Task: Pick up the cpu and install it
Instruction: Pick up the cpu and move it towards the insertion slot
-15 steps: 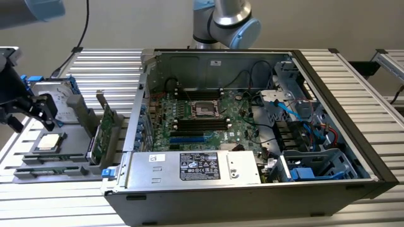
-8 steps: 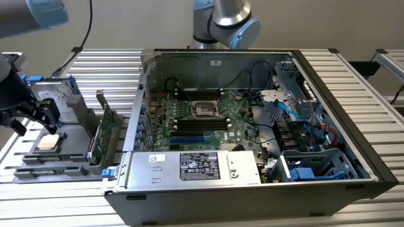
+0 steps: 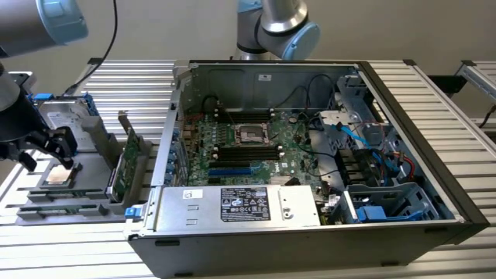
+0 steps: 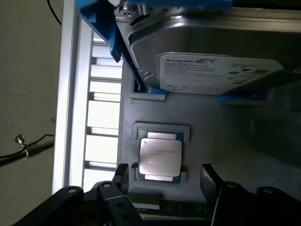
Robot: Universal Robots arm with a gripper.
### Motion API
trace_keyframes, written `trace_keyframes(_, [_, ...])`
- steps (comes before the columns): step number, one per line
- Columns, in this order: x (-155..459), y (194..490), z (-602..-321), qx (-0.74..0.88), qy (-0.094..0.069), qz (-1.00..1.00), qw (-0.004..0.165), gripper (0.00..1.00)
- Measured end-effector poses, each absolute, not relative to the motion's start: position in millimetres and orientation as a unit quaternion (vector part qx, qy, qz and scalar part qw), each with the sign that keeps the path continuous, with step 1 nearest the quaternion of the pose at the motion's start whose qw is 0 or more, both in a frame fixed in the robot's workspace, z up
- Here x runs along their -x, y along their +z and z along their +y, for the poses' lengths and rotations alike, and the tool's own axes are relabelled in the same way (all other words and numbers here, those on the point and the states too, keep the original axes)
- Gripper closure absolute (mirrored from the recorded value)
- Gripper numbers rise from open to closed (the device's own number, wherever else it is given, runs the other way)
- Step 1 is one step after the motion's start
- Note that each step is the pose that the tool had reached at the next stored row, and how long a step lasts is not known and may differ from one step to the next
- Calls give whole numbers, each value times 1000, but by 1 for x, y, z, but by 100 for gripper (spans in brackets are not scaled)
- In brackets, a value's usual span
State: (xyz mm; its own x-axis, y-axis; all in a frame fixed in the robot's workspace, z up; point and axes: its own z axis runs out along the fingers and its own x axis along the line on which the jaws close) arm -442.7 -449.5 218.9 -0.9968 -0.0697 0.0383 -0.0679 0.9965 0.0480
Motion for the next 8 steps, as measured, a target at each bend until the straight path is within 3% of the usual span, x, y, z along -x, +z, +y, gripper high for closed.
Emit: trace_keyframes(8, [443,204,-444,-34,-23,-999,20,28])
